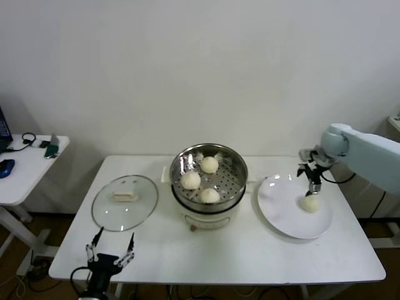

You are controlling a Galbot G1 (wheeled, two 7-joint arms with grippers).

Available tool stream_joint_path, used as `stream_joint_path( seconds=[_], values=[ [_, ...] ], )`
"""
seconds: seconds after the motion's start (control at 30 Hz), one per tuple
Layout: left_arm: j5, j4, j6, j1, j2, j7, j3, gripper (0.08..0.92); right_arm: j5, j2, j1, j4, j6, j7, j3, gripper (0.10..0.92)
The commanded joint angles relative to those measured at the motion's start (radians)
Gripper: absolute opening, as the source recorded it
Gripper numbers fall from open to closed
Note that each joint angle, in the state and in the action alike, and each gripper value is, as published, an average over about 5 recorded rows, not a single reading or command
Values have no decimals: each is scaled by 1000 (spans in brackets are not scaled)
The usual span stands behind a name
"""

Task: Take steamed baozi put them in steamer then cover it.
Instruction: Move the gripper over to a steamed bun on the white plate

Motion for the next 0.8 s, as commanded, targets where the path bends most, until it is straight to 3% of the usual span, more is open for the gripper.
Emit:
stream_joint_path(
  seconds=[0.03, 0.8],
  values=[
    [9, -7, 0, 11, -8, 0, 3, 823, -109, -14, -175, -127, 7, -11, 163, 823],
    [24, -18, -3, 34, -34, -1, -4, 823, -215, 145, -272, -383, 91, -35, 303, 823]
  ],
)
